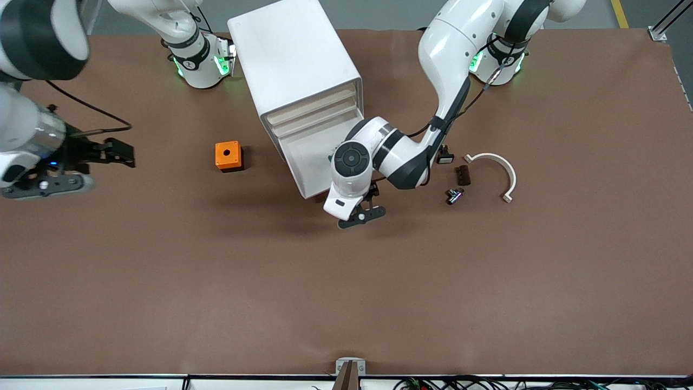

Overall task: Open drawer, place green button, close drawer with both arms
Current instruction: 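Raise the right gripper away while the left gripper pushes the drawer front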

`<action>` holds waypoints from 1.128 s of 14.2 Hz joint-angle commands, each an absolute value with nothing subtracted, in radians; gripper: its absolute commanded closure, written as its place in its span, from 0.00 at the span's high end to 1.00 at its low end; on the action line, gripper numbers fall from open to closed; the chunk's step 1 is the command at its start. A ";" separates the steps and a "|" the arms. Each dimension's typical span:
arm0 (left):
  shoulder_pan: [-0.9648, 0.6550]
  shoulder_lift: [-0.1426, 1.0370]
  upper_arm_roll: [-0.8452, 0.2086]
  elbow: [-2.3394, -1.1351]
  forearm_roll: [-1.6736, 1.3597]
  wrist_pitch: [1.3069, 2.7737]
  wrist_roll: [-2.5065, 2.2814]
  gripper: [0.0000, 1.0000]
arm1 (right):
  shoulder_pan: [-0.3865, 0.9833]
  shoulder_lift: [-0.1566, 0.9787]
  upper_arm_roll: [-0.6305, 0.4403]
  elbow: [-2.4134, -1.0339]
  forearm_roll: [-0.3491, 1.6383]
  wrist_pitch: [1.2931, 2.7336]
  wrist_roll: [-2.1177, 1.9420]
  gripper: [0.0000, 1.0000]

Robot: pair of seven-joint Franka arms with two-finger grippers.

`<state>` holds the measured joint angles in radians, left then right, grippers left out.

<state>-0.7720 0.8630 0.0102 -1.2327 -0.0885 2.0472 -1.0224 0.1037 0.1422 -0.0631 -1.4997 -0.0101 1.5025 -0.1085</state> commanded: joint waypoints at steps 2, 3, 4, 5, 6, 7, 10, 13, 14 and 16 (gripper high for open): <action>-0.776 0.851 -0.028 -1.262 -0.081 2.062 -1.022 1.00 | 0.038 0.144 -0.040 -1.483 -0.021 1.496 -0.184 1.00; -0.778 0.851 -0.040 -1.269 -0.081 2.062 -1.026 1.00 | 0.037 0.144 -0.041 -1.485 -0.021 1.496 -0.180 1.00; -0.778 0.850 -0.052 -1.275 -0.081 2.062 -1.029 1.00 | 0.035 0.144 -0.041 -1.482 -0.023 1.497 -0.173 1.00; -0.778 0.850 -0.064 -1.278 -0.083 2.062 -1.029 1.00 | 0.034 0.144 -0.041 -1.482 -0.023 1.494 -0.169 1.00; -0.776 0.851 -0.075 -1.278 -0.083 2.060 -1.032 1.00 | 0.034 0.144 -0.041 -1.482 -0.026 1.496 -0.157 1.00; -0.776 0.851 -0.087 -1.279 -0.083 2.060 -1.035 1.00 | 0.025 0.144 -0.043 -1.468 -0.025 1.494 -0.152 1.00; -0.778 0.851 -0.118 -1.290 -0.084 2.059 -1.058 1.00 | -0.035 0.144 -0.040 -1.417 -0.006 1.493 -0.156 1.00; -0.778 0.851 -0.137 -1.301 -0.148 2.059 -1.083 1.00 | -0.055 0.137 -0.043 -1.404 -0.012 1.444 -0.159 1.00; -0.779 0.850 -0.137 -1.304 -0.178 2.056 -1.086 1.00 | -0.076 0.135 -0.041 -1.404 -0.006 1.419 -0.163 1.00; -0.785 0.850 -0.137 -1.310 -0.239 2.056 -1.107 1.00 | -0.092 0.108 -0.040 -1.408 -0.003 1.390 -0.166 1.00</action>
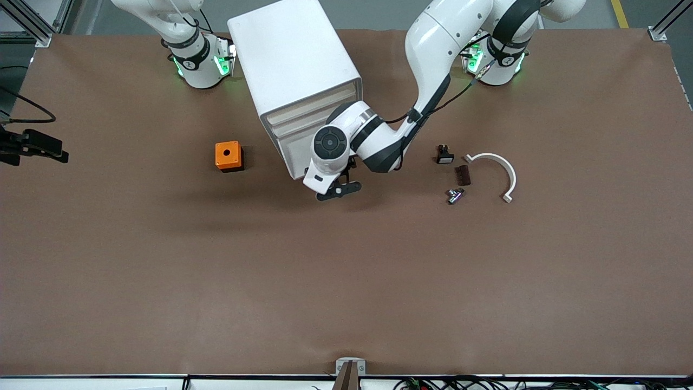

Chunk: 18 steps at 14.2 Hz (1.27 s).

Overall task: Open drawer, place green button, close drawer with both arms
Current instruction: 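Push the drawer fully into the cabinet with the left gripper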

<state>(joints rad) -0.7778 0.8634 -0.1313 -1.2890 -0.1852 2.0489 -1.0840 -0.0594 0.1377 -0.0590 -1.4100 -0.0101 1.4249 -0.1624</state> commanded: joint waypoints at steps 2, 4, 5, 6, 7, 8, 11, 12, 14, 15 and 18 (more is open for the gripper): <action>-0.787 0.851 -0.138 -1.315 -0.300 2.056 -1.130 1.00 | -0.094 0.086 -0.040 -1.408 -0.005 1.355 -0.166 1.00; -0.792 0.851 -0.138 -1.316 -0.343 2.056 -1.153 1.00 | -0.095 0.072 -0.038 -1.410 -0.003 1.336 -0.166 1.00; -0.792 0.851 -0.138 -1.316 -0.366 2.056 -1.170 1.00 | -0.092 0.063 -0.037 -1.411 -0.005 1.341 -0.167 1.00; -0.793 0.851 -0.138 -1.321 -0.388 2.056 -1.189 1.00 | -0.086 0.057 -0.032 -1.411 -0.006 1.344 -0.169 1.00; -0.793 0.851 -0.137 -1.324 -0.402 2.056 -1.210 1.00 | -0.083 0.042 -0.028 -1.422 -0.008 1.345 -0.169 1.00; -0.799 0.851 -0.138 -1.327 -0.409 2.056 -1.232 1.00 | -0.080 0.025 -0.026 -1.449 -0.008 1.364 -0.169 1.00; -0.811 0.848 -0.138 -1.345 -0.432 2.054 -1.261 1.00 | -0.078 -0.066 -0.021 -1.575 -0.009 1.452 -0.170 1.00; -0.815 0.845 -0.138 -1.350 -0.434 2.052 -1.262 1.00 | -0.080 -0.090 -0.021 -1.609 -0.009 1.471 -0.170 1.00; -0.816 0.845 -0.156 -1.351 -0.434 2.051 -1.264 1.00 | -0.083 -0.106 -0.023 -1.631 -0.009 1.496 -0.184 1.00; -0.816 0.845 -0.163 -1.354 -0.434 2.051 -1.262 1.00 | -0.084 -0.109 -0.023 -1.632 -0.009 1.496 -0.204 1.00; -0.822 0.845 -0.181 -1.358 -0.434 2.049 -1.262 1.00 | -0.084 -0.147 -0.021 -1.672 -0.009 1.509 -0.207 1.00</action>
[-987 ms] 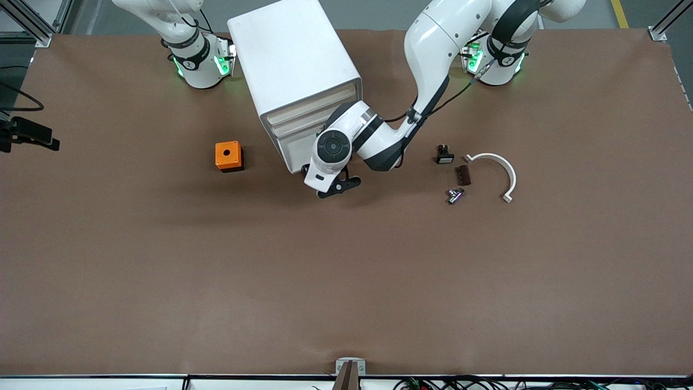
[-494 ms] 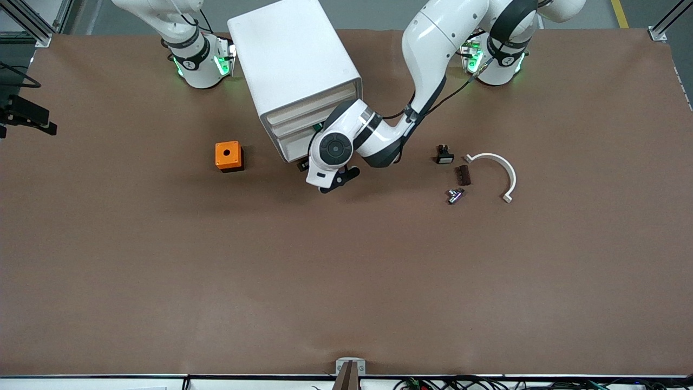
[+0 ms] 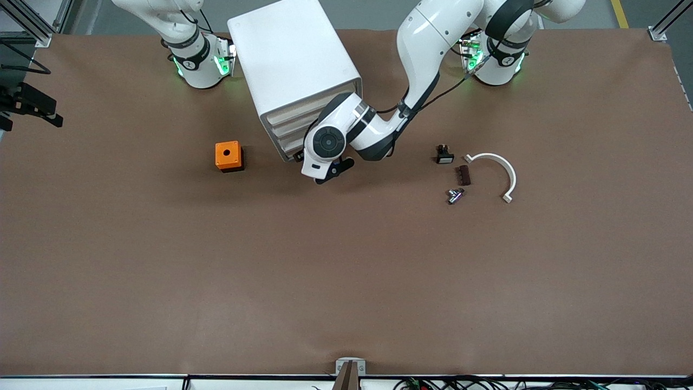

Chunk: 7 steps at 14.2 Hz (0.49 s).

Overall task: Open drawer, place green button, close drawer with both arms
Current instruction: 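Push the drawer fully into the cabinet with the left gripper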

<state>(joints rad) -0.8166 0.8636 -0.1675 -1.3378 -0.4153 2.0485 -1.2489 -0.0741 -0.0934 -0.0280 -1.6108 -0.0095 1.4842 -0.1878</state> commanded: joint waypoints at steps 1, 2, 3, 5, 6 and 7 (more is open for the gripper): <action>-0.822 0.845 -0.181 -1.356 -0.436 2.049 -1.261 1.00 | -0.086 -0.169 -0.021 -1.702 -0.009 1.523 -0.206 1.00; -0.822 0.845 -0.183 -1.356 -0.436 2.049 -1.261 1.00 | -0.089 -0.190 -0.021 -1.732 -0.009 1.537 -0.203 1.00; -0.822 0.845 -0.184 -1.356 -0.437 2.049 -1.261 1.00 | -0.090 -0.202 -0.021 -1.746 -0.008 1.539 -0.195 1.00; -0.822 0.847 -0.184 -1.356 -0.436 2.049 -1.259 1.00 | -0.091 -0.203 -0.021 -1.744 -0.006 1.534 -0.190 1.00; -0.822 0.847 -0.184 -1.358 -0.436 2.049 -1.261 1.00 | -0.091 -0.202 -0.021 -1.743 -0.006 1.531 -0.178 1.00; -0.822 0.845 -0.183 -1.358 -0.436 2.049 -1.259 1.00 | -0.092 -0.199 -0.021 -1.738 -0.006 1.523 -0.152 1.00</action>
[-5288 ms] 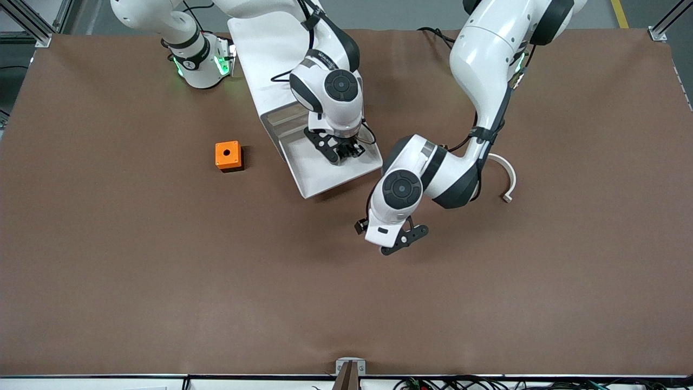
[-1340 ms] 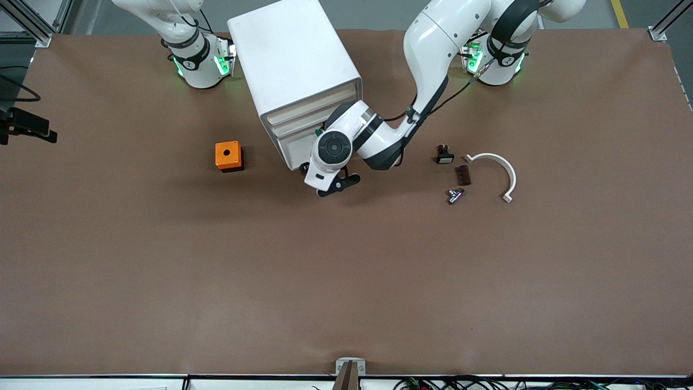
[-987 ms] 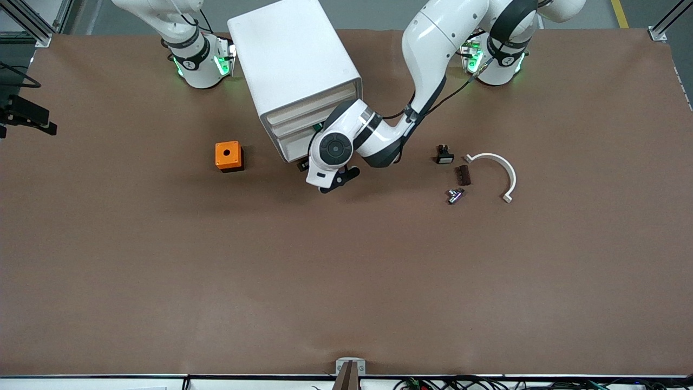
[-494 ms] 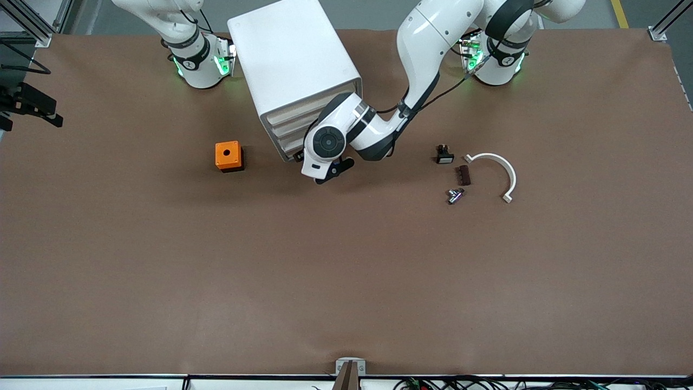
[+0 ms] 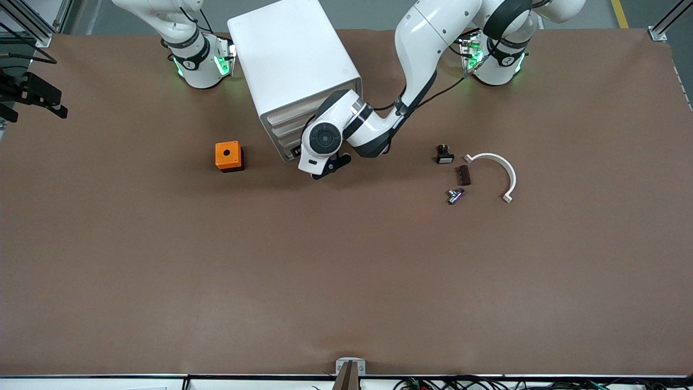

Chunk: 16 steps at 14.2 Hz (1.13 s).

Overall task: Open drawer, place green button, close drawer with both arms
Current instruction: 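Push the drawer fully into the cabinet with the left gripper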

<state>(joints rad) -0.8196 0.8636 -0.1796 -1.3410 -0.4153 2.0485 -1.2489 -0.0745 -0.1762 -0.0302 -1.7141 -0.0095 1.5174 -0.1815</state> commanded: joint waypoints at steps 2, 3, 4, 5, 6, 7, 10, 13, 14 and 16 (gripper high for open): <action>-0.821 0.844 -0.183 -1.356 -0.436 2.049 -1.261 1.00 | -0.086 -0.196 -0.023 -1.729 -0.005 1.514 -0.141 1.00; -0.816 0.844 -0.183 -1.355 -0.436 2.049 -1.255 1.00 | -0.083 -0.196 -0.023 -1.723 -0.006 1.509 -0.140 1.00; -0.810 0.844 -0.183 -1.353 -0.434 2.049 -1.252 1.00 | -0.080 -0.196 -0.023 -1.720 -0.006 1.502 -0.140 1.00; -0.807 0.841 -0.181 -1.351 -0.425 2.051 -1.247 1.00 | -0.080 -0.196 -0.023 -1.720 -0.006 1.500 -0.140 1.00; -0.805 0.841 -0.175 -1.350 -0.420 2.051 -1.243 1.00 | -0.081 -0.195 -0.023 -1.717 -0.006 1.500 -0.140 1.00; -0.802 0.841 -0.169 -1.351 -0.419 2.051 -1.239 1.00 | -0.081 -0.193 -0.023 -1.704 -0.006 1.500 -0.140 1.00; -0.750 0.818 -0.167 -1.350 -0.368 2.049 -1.233 1.00 | -0.083 -0.183 -0.025 -1.675 -0.005 1.496 -0.141 1.00; -0.693 0.779 -0.169 -1.350 -0.345 2.049 -1.163 1.00 | -0.092 -0.173 -0.032 -1.637 -0.003 1.468 -0.138 1.00; -0.681 0.766 -0.169 -1.353 -0.347 2.048 -1.129 1.00 | -0.089 -0.170 -0.032 -1.638 -0.003 1.467 -0.137 1.00; -0.652 0.733 -0.167 -1.358 -0.345 2.031 -1.079 1.00 | -0.086 -0.167 -0.031 -1.638 0.017 1.468 -0.135 1.00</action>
<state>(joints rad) -0.6698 0.7842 -0.1652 -1.3291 -0.3615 2.0478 -1.1157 -0.0750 -0.1786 -0.0399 -1.6591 -0.0054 1.4821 -0.1490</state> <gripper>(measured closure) 0.000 0.000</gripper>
